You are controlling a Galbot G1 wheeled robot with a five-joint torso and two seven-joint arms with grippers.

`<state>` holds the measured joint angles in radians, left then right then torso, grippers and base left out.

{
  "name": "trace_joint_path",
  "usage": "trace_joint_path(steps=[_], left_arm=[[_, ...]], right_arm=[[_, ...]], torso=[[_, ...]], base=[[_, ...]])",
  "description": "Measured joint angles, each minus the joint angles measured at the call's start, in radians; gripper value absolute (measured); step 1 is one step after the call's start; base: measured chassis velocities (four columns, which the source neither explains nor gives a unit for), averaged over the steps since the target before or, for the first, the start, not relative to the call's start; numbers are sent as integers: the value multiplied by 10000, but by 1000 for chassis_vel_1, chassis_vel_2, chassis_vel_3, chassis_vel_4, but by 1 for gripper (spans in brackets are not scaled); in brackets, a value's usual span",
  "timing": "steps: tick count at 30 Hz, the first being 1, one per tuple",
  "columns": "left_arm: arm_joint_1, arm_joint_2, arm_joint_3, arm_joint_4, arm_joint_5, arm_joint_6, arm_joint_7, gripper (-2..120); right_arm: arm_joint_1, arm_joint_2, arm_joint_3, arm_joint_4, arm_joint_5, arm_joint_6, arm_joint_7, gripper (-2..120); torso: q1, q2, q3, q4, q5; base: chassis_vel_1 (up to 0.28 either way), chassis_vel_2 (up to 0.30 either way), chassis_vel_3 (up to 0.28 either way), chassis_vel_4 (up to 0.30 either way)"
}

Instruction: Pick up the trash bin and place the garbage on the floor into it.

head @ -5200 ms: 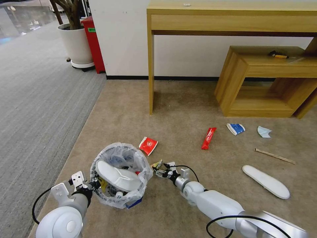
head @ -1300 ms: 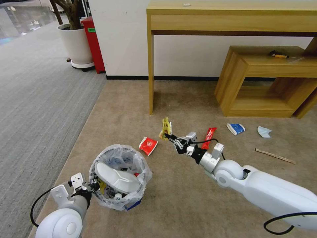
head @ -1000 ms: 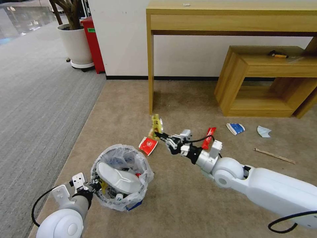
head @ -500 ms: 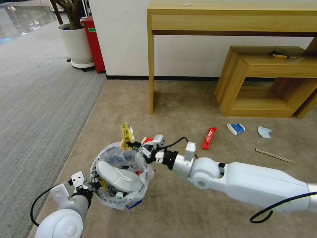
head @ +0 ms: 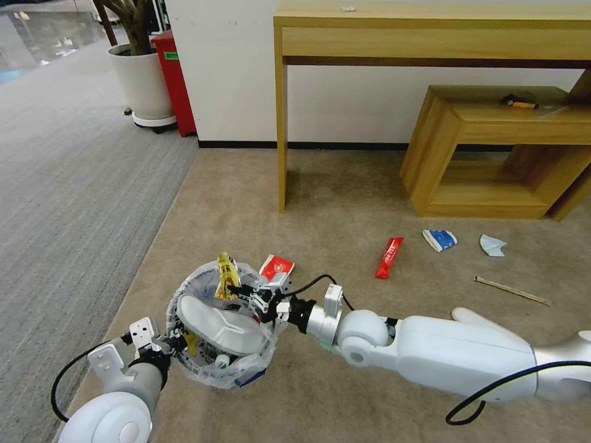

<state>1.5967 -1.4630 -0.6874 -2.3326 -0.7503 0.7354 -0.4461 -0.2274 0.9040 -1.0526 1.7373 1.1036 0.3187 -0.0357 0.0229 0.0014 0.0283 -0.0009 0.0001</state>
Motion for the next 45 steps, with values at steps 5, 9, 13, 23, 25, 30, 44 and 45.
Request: trace_joint_path(steps=[5, 9, 13, 23, 25, 30, 44, 45], left_arm=[[-15, -13, -2, 92, 1, 0, 5, 0], [-154, 51, -164, 388, -75, 0, 1, 0], [-221, 64, -220, 526, -121, 0, -32, 0], [-124, 39, -236, 603, -52, 0, -33, 0], [-91, 75, -262, 600, -30, 0, -31, 0], [-87, 183, -272, 593, -49, 0, -15, 0], [-268, 617, -37, 811, -233, 0, -6, 0], [-300, 679, -2, 829, -277, -1, -5, 0]], right_arm=[[2, 10, -2, -3, -39, 0, 54, 0], [-2, -69, 56, 76, -62, -37, 55, 22], [-2, -100, 85, 175, -70, -48, 75, 37], [-175, -63, 1323, 310, 43, -155, 1030, 72], [-165, -227, 1816, 201, 151, -218, 1567, 84], [-616, -947, 2701, -350, -45, 150, 1995, 99], [-3586, -3363, 6006, -1398, -1245, 894, 2341, 100], [-4145, -3565, 6586, -1412, -1373, 933, 2324, 100]], torso=[[0, 0, 0, 0, -1], [0, 0, 1, 0, -1], [0, 0, 0, 0, 0], [0, 0, 0, 2, 0], [0, 0, 0, 4, 0], [0, 0, 1, 1, 3], [0, 0, 0, -5, 2], [0, 0, 0, -1, 2]], base=[[0, 0, 0, 0], [0, 0, 0, 0], [0, 0, 0, 0], [0, 0, 0, 0], [0, 0, 0, 0], [0, 0, 0, 0], [0, 0, 0, 0], [0, 0, 0, 0]])
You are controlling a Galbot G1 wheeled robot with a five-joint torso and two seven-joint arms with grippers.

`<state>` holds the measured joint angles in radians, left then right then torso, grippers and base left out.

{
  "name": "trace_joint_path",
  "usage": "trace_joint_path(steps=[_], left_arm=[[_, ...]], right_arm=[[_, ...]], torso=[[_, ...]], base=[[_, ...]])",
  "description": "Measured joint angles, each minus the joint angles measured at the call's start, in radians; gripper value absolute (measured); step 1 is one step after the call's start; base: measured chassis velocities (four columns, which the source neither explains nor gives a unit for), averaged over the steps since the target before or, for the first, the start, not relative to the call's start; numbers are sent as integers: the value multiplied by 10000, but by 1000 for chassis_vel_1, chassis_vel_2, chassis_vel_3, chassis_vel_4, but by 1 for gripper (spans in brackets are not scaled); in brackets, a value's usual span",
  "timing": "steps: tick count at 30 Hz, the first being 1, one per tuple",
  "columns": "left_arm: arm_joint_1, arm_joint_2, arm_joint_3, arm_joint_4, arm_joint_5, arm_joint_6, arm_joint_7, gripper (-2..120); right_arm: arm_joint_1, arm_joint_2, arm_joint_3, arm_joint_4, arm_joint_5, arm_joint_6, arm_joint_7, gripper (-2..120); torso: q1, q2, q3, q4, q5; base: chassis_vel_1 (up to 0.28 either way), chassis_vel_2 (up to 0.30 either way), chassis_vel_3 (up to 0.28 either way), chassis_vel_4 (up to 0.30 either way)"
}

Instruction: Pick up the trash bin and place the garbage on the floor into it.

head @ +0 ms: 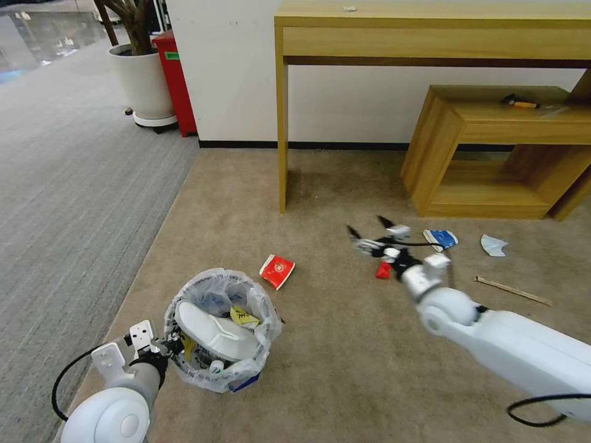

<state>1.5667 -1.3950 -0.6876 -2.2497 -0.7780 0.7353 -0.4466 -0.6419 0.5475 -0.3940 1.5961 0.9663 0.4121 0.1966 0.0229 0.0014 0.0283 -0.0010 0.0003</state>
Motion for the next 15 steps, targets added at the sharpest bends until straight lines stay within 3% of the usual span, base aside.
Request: trace_joint_path(steps=[5, 7, 15], left_arm=[[-95, 98, 74, 65, -63, 1, 3, 0], [-131, 169, 137, 147, -95, 0, 11, 0], [-234, 375, 220, 275, -191, 0, 21, 0]], right_arm=[[-1185, -230, 1138, 32, -208, 42, -1, 100], [-2518, -323, 2186, 123, -417, 78, 1, 100], [-4111, -346, 3798, -42, -911, 82, 16, 100]], torso=[[0, 0, 0, 3, -3], [0, 0, 0, 5, 4], [0, 0, -1, 3, -2]], base=[[0, 0, 0, 0], [0, 0, 0, 0], [0, 0, 0, 0]])
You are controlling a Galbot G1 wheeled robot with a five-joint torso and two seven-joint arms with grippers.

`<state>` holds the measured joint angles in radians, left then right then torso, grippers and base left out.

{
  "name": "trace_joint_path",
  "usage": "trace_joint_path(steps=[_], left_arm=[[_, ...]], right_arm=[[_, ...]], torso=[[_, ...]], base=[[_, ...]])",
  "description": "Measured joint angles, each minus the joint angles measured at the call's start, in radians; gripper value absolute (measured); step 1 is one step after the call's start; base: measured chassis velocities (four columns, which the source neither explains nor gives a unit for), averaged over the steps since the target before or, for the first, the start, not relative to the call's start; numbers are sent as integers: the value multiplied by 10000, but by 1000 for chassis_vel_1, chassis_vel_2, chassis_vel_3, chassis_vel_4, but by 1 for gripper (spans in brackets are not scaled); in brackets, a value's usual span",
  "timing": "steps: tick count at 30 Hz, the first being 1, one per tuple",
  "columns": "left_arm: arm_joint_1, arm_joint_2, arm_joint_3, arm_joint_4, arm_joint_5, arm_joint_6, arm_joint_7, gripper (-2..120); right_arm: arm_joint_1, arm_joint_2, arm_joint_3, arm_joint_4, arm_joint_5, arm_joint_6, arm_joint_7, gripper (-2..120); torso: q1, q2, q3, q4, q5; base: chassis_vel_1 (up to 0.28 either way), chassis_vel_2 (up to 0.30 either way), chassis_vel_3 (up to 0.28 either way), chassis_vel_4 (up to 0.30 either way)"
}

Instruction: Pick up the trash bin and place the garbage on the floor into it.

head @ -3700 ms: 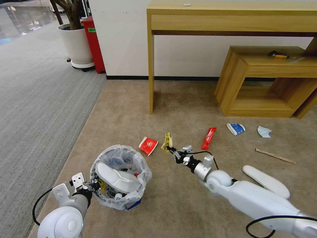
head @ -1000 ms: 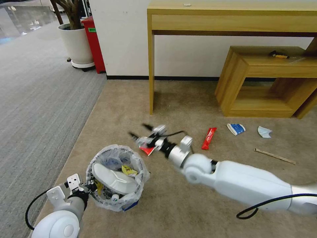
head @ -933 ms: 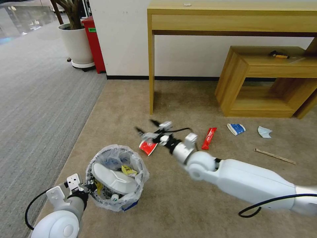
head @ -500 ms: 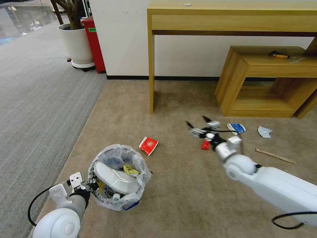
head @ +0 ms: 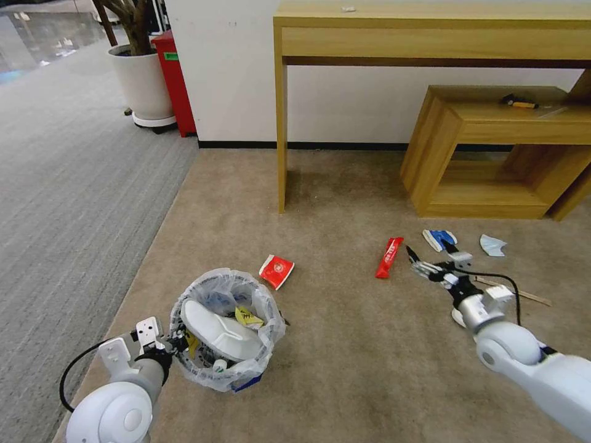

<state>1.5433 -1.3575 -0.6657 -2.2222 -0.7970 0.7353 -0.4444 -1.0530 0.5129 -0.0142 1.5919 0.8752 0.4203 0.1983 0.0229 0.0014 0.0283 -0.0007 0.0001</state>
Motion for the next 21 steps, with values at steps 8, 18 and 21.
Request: trace_joint_path(steps=[8, 18, 21], left_arm=[[-289, 86, 106, 419, -48, 0, 54, 0], [-539, 17, 204, 633, -99, 0, 61, 0], [-598, 0, 230, 678, -139, 0, 61, 0]], right_arm=[[-1874, 28, 1403, -267, -1268, -29, 394, 100], [-2132, 245, 1597, -87, -1502, -69, 609, 100], [-1959, 283, 1465, -135, -1482, -72, 598, 100]], torso=[[-1, 0, 1, -4, 0], [0, 0, 1, 0, 0], [0, 0, 1, -2, 0]], base=[[0, 0, 0, 0], [0, 0, 0, 0], [0, 0, 0, 0]])
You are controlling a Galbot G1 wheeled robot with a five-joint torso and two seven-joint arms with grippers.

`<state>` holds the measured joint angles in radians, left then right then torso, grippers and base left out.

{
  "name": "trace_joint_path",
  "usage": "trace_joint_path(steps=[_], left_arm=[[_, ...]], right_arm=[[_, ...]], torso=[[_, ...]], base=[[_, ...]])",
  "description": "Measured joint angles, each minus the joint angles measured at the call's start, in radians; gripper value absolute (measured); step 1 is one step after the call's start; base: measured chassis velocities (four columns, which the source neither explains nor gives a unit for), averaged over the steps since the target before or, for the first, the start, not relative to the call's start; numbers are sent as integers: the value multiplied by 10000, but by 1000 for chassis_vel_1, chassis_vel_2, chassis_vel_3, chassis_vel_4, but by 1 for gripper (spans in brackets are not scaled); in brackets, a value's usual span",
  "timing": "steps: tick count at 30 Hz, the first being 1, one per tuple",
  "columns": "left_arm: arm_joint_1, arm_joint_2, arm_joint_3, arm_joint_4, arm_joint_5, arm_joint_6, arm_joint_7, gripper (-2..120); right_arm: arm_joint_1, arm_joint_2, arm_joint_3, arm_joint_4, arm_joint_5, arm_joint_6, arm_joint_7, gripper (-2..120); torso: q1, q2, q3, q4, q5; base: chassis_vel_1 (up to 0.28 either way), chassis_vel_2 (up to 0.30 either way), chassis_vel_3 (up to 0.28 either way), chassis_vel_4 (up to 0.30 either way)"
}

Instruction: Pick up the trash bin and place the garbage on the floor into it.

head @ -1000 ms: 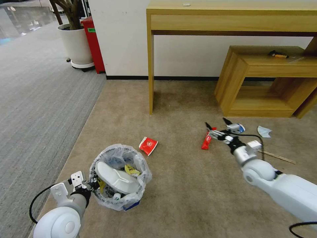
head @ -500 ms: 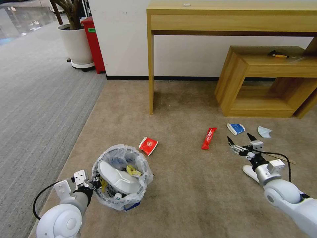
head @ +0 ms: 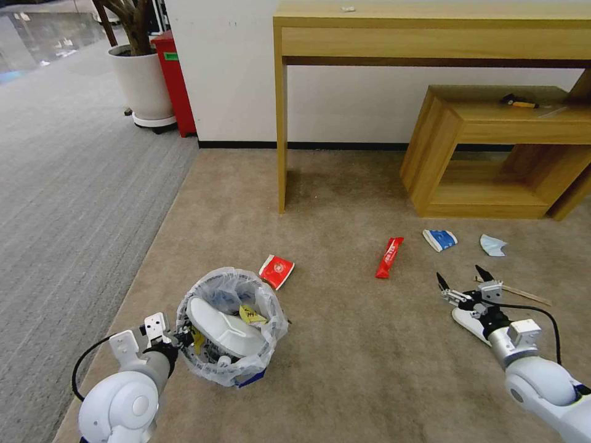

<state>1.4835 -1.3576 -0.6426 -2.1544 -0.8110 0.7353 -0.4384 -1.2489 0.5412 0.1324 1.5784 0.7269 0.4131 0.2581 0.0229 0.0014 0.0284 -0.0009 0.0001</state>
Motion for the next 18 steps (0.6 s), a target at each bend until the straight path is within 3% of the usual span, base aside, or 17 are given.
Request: trace_joint_path(steps=[18], left_arm=[[-30, -82, -13, 67, 18, 0, -18, 0]], right_arm=[[985, 78, -926, -183, 208, -10, -17, 100]], torso=[[0, 0, 0, 1, 0]], base=[[0, 0, 0, 0]])
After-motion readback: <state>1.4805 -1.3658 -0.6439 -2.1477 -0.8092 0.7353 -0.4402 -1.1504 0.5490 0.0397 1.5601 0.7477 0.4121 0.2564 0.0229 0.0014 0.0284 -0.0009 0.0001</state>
